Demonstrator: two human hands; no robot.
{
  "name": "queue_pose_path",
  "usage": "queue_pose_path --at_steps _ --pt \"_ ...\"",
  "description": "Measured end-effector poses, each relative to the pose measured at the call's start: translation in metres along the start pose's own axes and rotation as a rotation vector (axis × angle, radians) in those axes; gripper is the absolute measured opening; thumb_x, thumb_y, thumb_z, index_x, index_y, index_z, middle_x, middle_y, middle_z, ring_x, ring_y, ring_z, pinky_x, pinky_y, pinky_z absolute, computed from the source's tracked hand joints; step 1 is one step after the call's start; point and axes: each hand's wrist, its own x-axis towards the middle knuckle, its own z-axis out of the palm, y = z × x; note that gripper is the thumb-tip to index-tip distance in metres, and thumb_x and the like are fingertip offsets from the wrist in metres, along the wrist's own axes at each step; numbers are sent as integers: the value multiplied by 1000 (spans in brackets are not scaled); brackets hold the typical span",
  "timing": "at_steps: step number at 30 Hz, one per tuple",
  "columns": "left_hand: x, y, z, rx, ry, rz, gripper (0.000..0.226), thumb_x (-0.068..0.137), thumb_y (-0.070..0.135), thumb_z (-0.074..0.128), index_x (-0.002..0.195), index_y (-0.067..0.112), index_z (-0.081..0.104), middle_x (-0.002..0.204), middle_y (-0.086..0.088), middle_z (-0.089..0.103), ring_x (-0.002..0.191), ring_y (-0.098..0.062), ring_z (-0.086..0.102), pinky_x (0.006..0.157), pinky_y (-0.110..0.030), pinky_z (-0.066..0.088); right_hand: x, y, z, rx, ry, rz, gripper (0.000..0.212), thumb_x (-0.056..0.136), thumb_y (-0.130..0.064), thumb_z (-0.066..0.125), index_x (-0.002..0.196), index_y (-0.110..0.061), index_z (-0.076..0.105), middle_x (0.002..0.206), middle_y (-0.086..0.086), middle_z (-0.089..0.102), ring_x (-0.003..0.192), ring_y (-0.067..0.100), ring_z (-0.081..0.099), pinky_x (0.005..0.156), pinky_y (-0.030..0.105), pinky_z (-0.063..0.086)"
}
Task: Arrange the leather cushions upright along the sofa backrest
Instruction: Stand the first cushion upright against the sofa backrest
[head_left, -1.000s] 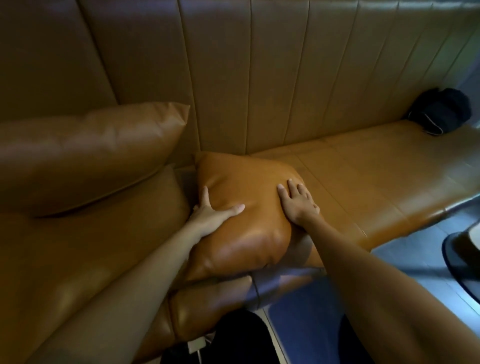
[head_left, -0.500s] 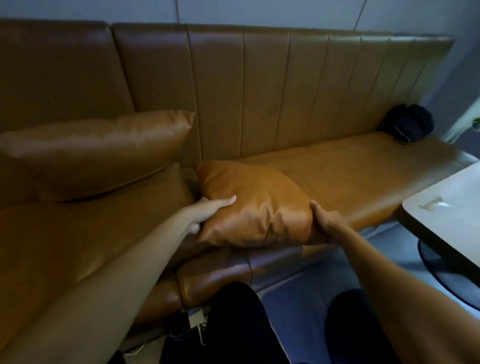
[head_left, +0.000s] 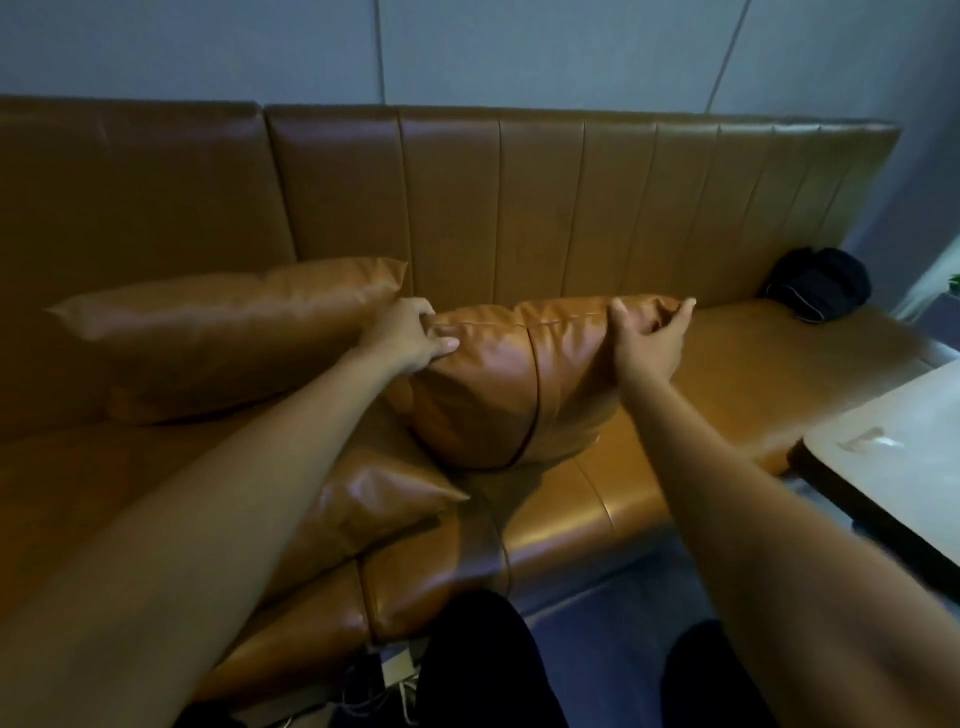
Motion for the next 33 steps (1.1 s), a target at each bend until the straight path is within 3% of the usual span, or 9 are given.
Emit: queue_pose_path --at_steps 3,6,11,15,18,22,25,28,33 --pt "8 -5 13 44 77 9 41 88 42 71 120 19 61 124 -6 64 114 -29 59 86 -33 45 -30 21 44 -28 49 63 100 88 -73 51 162 -33 -2 170 12 11 154 38 14 122 58 17" --pt "17 -12 15 20 127 15 46 89 44 68 126 17 60 129 -6 63 119 -29 58 89 -33 44 -61 34 74 21 -3 161 100 88 -77 44 161 -34 -10 171 16 0 156 38 6 122 57 9" --pt "32 -28 16 -88 142 -8 56 87 45 70 133 17 56 136 -8 59 127 -31 53 100 -39 45 -82 51 104 173 -89 288 106 83 -83 44 159 -37 -15 170 16 -1 154 43 12 120 61 20" --pt "36 -34 20 -405 227 -122 82 74 47 82 143 25 41 147 -8 46 134 -31 44 101 -41 43 -82 54 106 200 -136 268 99 90 -77 40 159 -33 -15 170 17 -1 154 41 11 119 59 19" --pt "39 -45 31 -729 249 -147 90 67 45 87 142 23 41 142 -1 49 128 -23 49 96 -34 44 -70 65 99 168 -150 183 89 95 -71 35 160 -33 -12 170 18 5 155 39 10 119 58 19" --pt "52 -60 54 -901 117 -116 101 61 65 81 146 28 43 147 3 50 133 -21 47 108 -43 42 -33 86 91 119 -139 131 76 101 -65 24 162 -30 -4 169 15 13 156 36 8 121 53 9" --pt "72 -74 66 -935 -7 -121 120 48 75 81 150 36 32 148 6 45 133 -22 45 111 -51 39 5 121 96 122 -160 161 101 82 -92 20 161 -34 -4 170 8 14 156 34 8 123 60 4" --pt "86 -92 89 -832 -211 -128 134 42 64 89 153 33 22 138 8 45 128 -22 46 109 -44 40 52 189 109 127 -207 269 114 68 -102 27 160 -41 -1 171 2 16 156 34 8 122 65 13" --pt "112 -139 144 -700 -405 -148 153 31 43 100 153 35 9 146 4 42 134 -25 45 109 -42 41 43 193 133 30 -147 231 124 66 -98 41 162 -31 0 171 9 8 157 30 -3 124 59 10"
